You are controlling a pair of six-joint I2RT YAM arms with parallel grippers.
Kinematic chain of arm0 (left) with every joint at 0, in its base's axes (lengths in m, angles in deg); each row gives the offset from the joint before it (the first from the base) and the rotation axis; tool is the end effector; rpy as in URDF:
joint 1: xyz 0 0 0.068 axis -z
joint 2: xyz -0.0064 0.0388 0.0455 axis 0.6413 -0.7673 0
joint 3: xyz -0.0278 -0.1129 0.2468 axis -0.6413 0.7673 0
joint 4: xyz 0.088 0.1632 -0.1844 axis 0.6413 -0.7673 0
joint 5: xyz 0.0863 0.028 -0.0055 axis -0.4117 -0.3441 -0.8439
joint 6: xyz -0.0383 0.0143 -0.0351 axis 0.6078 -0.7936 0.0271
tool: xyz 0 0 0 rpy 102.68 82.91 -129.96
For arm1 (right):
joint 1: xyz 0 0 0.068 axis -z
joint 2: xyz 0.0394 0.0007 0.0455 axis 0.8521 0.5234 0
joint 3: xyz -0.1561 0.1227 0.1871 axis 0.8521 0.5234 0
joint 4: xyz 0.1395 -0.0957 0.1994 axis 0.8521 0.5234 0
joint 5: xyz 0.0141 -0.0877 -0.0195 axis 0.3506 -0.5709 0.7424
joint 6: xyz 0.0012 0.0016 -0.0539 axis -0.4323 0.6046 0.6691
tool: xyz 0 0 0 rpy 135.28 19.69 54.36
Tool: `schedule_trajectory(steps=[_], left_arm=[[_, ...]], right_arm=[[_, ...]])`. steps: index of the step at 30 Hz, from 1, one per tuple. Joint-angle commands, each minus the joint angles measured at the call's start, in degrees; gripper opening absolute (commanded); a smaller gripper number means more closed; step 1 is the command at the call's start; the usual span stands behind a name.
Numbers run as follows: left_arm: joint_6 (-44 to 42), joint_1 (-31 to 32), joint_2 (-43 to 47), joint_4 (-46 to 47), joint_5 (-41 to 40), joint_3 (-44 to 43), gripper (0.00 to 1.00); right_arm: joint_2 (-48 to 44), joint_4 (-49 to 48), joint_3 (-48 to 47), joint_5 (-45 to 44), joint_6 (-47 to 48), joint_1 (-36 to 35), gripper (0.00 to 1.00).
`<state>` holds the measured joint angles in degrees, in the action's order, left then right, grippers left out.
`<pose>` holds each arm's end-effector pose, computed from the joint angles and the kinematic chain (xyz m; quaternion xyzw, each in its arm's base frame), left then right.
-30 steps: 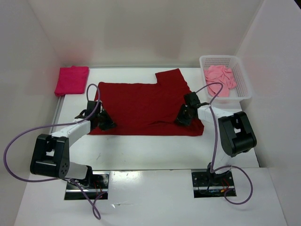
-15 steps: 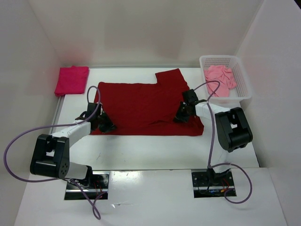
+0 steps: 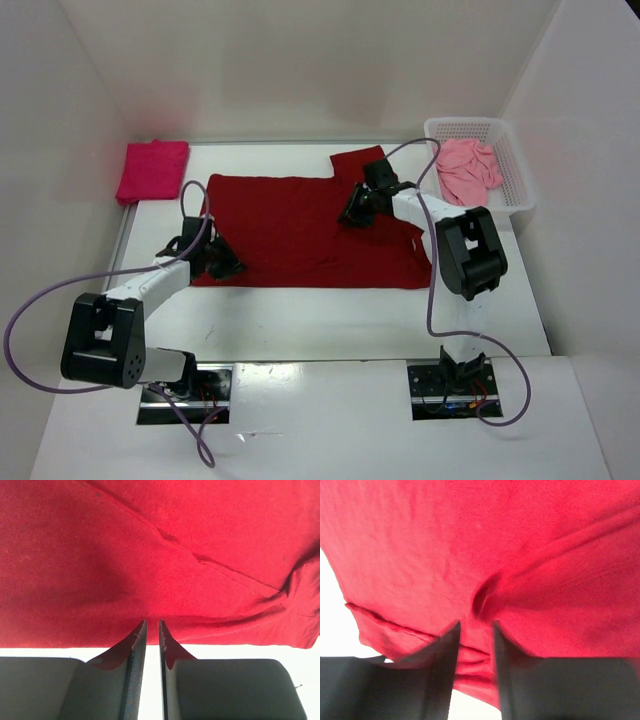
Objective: Fold and stack the t-shirts
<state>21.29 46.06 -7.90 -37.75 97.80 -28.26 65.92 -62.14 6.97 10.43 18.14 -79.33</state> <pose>0.2547 -0.0342 0.1746 -0.2946 0.8881 -0.2307 0.2669 0.3862 0.1563 0.1843 0.1376 0.9319 0.2600 0.2120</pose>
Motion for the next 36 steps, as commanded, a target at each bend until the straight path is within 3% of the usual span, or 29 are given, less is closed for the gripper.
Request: schedule_trajectory(steps=[1,4,7,10,11,14,18,26,36], left_arm=[[0.50,-0.29,2.92,-0.19,-0.94,-1.41,0.22],[1.64,-0.29,4.32,-0.81,-0.94,-1.94,0.22],[2.96,-0.29,5.90,-1.34,-0.94,-2.56,0.22],[2.96,-0.29,5.91,-1.34,0.45,-3.69,0.22],[2.96,-0.29,5.91,-1.34,0.46,-3.70,0.22],[2.35,2.08,3.28,-0.81,1.25,-3.70,0.22],[2.35,4.72,-2.33,1.38,1.25,-3.70,0.22],[2.60,2.27,-14.04,2.88,1.17,-2.13,0.22],[10.52,-2.04,-1.84,-2.29,5.74,9.04,0.22]], right_arm=[[2.14,0.59,-5.52,-0.05,0.56,-1.18,0.42],[1.35,1.21,-6.06,-0.05,0.56,-1.79,0.53],[-3.04,1.21,-3.00,-1.37,1.08,-1.79,0.51],[-8.48,0.59,2.62,-1.37,1.08,-1.79,0.33],[-9.80,-0.02,4.64,-1.37,1.08,-2.49,0.18],[-13.68,-1.42,12.11,-1.37,1.08,-4.51,0.04],[-13.60,-2.84,17.31,-1.89,0.47,-7.59,0.04],[-9.29,-4.59,20.21,-4.70,-1.20,-9.87,0.04],[-11.04,-3.37,30.14,-6.29,-3.57,-13.65,0.03]])
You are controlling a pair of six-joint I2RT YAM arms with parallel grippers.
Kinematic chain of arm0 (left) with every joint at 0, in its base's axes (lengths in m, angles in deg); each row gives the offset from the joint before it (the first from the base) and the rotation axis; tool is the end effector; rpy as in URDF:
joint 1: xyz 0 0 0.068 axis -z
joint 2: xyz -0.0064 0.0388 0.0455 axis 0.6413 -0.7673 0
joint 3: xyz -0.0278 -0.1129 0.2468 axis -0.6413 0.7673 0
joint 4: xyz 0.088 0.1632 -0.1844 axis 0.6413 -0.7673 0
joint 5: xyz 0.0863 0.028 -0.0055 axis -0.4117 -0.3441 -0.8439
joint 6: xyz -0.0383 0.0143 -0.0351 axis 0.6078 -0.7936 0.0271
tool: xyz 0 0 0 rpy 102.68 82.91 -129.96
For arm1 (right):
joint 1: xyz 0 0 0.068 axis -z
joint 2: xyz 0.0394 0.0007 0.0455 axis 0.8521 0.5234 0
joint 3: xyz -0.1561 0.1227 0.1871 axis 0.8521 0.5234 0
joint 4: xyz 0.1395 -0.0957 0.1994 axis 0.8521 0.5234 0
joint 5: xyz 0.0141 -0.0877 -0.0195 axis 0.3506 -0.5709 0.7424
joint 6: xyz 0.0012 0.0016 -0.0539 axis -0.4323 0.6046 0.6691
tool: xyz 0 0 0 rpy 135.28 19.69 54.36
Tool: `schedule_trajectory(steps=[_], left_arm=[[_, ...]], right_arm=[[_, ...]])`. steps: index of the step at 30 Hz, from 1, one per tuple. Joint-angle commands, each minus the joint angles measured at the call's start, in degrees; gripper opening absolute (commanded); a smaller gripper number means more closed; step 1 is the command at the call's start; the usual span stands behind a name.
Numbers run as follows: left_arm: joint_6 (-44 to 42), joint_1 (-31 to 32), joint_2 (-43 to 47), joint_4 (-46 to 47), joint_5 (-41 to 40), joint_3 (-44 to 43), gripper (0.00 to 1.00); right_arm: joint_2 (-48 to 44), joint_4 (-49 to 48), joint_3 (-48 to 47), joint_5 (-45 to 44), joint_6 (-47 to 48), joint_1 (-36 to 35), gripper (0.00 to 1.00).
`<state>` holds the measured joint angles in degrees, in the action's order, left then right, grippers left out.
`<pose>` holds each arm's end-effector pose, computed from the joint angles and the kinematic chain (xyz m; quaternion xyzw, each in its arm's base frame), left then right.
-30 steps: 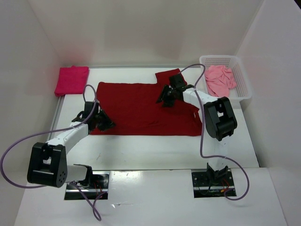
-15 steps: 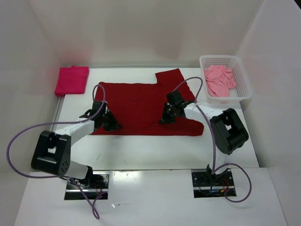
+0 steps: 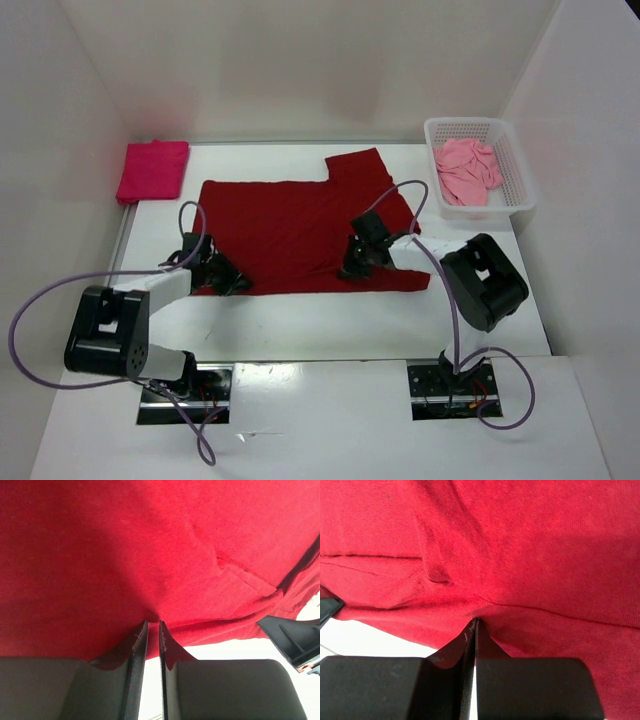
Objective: Fold and stack the t-shirts
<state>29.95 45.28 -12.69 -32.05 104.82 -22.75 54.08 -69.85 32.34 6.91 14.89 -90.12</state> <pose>0.2452 -0.0340 0.1356 -0.3555 0.8724 -0.2791 0.1859 0.2757 0.1774 0.1391 0.0920 0.9550 0.2328 0.1588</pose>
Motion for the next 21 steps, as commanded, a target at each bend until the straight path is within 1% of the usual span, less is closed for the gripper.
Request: schedule_trajectory(steps=[1,2,4,5,6,9,10,11,13,14,15,16,17,18,19,20,21], left_arm=[[1.86,-2.82,4.53,-9.14,-1.28,5.63,0.22],[2.65,-3.36,8.72,-10.37,-1.28,6.60,0.22],[3.18,-4.50,14.09,-14.67,-2.15,8.62,0.22],[3.18,-5.90,19.95,-15.38,-1.03,10.72,0.22],[5.18,-5.91,22.71,-17.57,-1.02,11.35,0.22],[5.81,-5.92,23.09,-18.55,2.84,11.97,0.22],[5.30,-5.92,24.22,-18.55,2.85,11.97,0.22],[4.42,-5.92,24.23,-20.82,2.07,10.32,0.22],[1.10,-5.92,24.23,-22.41,0.75,2.86,0.22],[-0.14,-5.92,23.36,-22.94,-0.56,-0.47,0.22],[-1.29,-5.92,22.66,-22.95,-0.58,-3.90,0.22],[-3.39,-5.92,20.47,-21.64,-1.36,-10.55,0.22],[-4.28,-5.92,18.97,-19.11,-2.59,-13.83,0.22],[-4.81,-5.92,17.39,-17.17,-3.21,-16.56,0.22],[-5.34,-6.44,12.76,-15.15,-3.21,-18.94,0.24],[-5.34,-6.44,9.93,-12.08,-3.21,-23.66,0.24],[-5.34,-7.23,4.16,-10.31,-3.21,-25.88,0.24]], right_arm=[[0.80,4.35,6.16,-2.77,-0.32,-4.08,0.03],[0.28,4.87,6.79,-2.77,-0.84,-4.09,0.03],[-0.43,5.49,8.36,-2.16,-1.54,-5.58,0.03],[-1.39,6.28,8.90,-1.63,-1.55,-6.37,0.03],[-2.88,6.89,8.90,-1.11,-1.55,-6.90,0.03],[-6.91,9.36,10.04,0.64,-2.95,-8.21,0.03],[-7.80,9.36,10.04,1.18,-2.95,-8.74,0.03],[-8.68,10.93,10.04,1.18,-2.95,-8.75,0.04],[-9.92,12.95,7.33,0.23,-1.82,-8.75,0.06],[-10.62,15.66,5.49,-0.48,-0.85,-8.14,0.09],[-10.63,16.82,1.73,-0.49,0.11,-7.35,0.09],[-10.63,17.62,-0.13,0.56,2.21,-6.21,0.11],[-11.32,17.62,-1.80,1.53,3.01,-3.94,0.13],[-11.85,18.32,-5.13,2.23,3.63,-2.87,0.20],[-12.55,18.33,-6.64,2.76,4.16,-1.90,0.23],[-12.56,18.33,-8.05,3.29,5.30,-0.24,0.25],[-12.56,17.72,-10.15,3.99,6.00,0.65,0.28]])
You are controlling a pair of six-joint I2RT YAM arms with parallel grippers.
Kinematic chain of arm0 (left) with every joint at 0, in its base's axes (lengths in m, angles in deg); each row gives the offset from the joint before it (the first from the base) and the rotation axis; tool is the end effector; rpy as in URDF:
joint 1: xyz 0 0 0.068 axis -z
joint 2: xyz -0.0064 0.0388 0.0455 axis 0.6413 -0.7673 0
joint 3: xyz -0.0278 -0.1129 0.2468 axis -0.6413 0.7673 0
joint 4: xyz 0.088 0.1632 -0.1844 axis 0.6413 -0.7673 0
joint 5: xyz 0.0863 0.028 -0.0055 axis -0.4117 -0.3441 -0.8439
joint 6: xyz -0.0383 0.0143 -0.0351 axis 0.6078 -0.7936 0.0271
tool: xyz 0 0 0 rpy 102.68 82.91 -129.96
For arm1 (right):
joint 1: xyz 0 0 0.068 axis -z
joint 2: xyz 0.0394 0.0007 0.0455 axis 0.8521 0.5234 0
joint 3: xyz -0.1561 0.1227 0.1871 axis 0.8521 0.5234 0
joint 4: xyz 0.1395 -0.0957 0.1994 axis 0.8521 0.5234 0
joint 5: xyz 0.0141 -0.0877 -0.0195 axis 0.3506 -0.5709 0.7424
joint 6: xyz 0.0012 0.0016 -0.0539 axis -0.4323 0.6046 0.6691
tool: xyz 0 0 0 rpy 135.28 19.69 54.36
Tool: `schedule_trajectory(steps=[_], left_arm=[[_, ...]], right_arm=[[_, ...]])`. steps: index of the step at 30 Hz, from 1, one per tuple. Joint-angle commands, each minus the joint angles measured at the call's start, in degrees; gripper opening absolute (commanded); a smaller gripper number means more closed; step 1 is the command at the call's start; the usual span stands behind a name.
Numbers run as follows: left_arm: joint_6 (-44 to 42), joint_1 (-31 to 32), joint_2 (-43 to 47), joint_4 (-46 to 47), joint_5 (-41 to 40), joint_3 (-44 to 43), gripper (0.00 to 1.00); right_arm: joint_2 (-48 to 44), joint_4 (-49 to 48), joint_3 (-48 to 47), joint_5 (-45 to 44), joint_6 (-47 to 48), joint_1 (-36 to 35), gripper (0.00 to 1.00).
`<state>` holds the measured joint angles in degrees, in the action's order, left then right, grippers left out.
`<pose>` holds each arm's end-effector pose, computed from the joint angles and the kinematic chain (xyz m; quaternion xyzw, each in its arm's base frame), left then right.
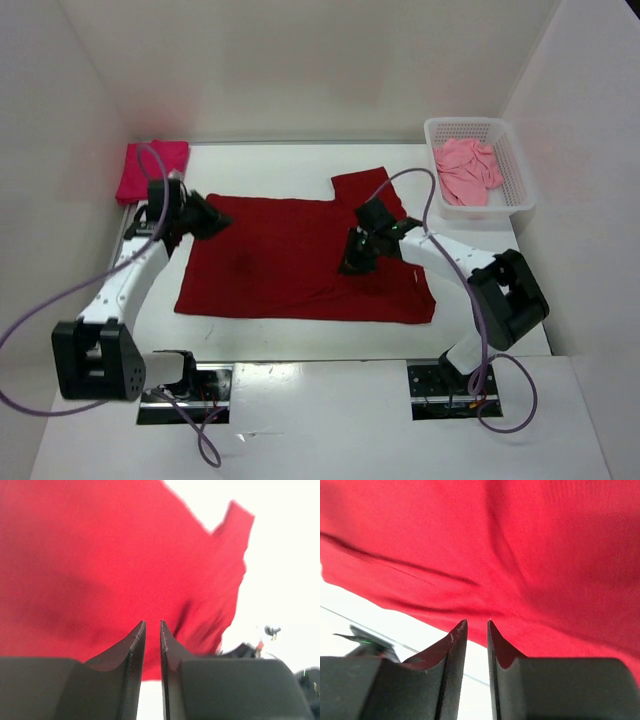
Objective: Fold and stack the t-shirts
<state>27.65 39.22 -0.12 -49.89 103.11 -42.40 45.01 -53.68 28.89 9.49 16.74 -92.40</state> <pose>0.2611 -0.0067 0.2703 -0.3539 0.8271 -0.2980 0.3191 0.2493 0.1772 0.1880 0.0553 0.9639 0.2314 0.1196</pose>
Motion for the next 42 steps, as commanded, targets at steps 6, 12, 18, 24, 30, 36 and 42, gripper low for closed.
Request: schedule_trajectory(steps=[6,12,18,24,30,36,42], left_arm=[[-8.40,-2.93,-32.52,10.54,-13.89,-24.84,0.22],[-12.72,-4.25,-47.37,8.77,-22.16,-36.57,0.22],[-16.22,-4.26,-55.30,6.49,-26.46,-45.09,0.41],[-17.81,-4.78,-60.67,2.80,-28.40,-50.38,0.42],[-19.13,-4.78,-61.81,2.80,-28.40,-49.77,0.35],[-19.66,-4.78,-60.42,5.34,-27.61,-46.60,0.26],[-19.66,-4.78,-57.68,7.28,-24.54,-43.97,0.37]], right_arm=[[0.64,-1.89,-12.60,4.32,7.93,7.68,0.09],[5.03,-1.36,-17.87,4.57,11.45,9.61,0.07],[7.50,-2.68,-18.49,6.60,11.97,10.84,0.12],[9.52,-2.07,-21.30,6.60,12.50,10.84,0.12],[11.89,-2.07,-24.03,6.60,13.03,12.59,0.15],[16.18,-3.74,-30.00,4.15,13.03,15.93,0.29],[29.08,-3.39,-43.43,-2.26,13.55,20.86,0.38]])
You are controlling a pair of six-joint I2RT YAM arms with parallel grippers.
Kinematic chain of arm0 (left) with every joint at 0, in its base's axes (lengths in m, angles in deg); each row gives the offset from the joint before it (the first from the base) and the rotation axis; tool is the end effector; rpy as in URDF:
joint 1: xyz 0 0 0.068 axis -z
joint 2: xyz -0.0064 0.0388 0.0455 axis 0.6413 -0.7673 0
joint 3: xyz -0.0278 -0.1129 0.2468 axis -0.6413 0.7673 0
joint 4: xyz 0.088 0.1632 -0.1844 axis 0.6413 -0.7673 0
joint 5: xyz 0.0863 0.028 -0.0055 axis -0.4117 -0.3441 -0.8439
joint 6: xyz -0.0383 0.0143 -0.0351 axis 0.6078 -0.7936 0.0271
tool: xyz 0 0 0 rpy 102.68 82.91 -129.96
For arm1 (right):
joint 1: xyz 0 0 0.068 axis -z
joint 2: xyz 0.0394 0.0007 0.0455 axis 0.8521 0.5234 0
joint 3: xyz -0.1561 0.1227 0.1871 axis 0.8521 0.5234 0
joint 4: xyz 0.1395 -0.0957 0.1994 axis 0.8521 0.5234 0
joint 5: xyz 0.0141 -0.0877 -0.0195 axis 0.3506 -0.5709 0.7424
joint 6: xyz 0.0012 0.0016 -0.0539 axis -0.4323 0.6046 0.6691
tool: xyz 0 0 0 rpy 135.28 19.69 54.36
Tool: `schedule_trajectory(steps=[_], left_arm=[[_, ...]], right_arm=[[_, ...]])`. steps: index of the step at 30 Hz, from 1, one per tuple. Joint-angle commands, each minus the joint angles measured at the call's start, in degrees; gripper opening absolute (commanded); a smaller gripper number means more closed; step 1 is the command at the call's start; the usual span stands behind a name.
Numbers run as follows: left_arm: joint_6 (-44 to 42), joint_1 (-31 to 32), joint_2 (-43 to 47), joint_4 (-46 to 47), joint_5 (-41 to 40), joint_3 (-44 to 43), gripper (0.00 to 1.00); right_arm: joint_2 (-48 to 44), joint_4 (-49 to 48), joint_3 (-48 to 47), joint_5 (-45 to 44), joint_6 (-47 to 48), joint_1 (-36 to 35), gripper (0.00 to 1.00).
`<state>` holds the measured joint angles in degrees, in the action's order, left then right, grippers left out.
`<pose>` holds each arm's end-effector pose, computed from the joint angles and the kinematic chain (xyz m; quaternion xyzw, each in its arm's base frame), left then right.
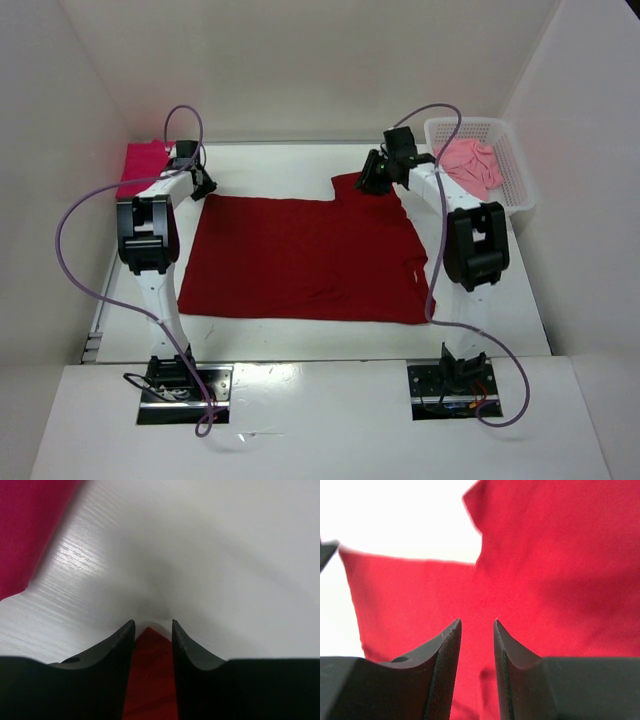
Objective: Fold and stack the t-shirts
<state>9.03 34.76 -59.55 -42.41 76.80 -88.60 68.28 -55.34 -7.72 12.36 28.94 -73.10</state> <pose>0.4987 0.0512 0.1637 -0.3448 0.8566 -0.0145 0.3835 0.4311 0.1226 0.2396 0.0864 0.9202 0.2557 0.2835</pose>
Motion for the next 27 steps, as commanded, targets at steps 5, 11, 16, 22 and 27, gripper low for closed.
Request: schedule_trajectory(steps=[5,11,16,22,27], left_arm=[[-1.04,-0.32,1.75,0.33,3.71,2.24,0.48],[-0.42,-0.32,1.75,0.33,6.09,2.24,0.26],[0.10,-0.32,2.36,0.33,7.14,2.24,0.12],[0.11,-0.32,4.21,0.95,7.14,2.24,0.01],[0.11,-0.32,6.22,2.09,7.14,2.77,0.00]], right_arm=[[16.98,3.62,-22.99,-10.40,2.50,3.41,0.38],[27.63,9.60,-39.68,-18.31,3.64,3.93,0.44],[35.09,15.58,-51.56,-25.25,5.31,4.46,0.48],[44.59,22.37,-69.33,-29.40,7.69,4.46,0.54],[45.22,21.04,-68.46,-28.44,8.39,4.99,0.54]])
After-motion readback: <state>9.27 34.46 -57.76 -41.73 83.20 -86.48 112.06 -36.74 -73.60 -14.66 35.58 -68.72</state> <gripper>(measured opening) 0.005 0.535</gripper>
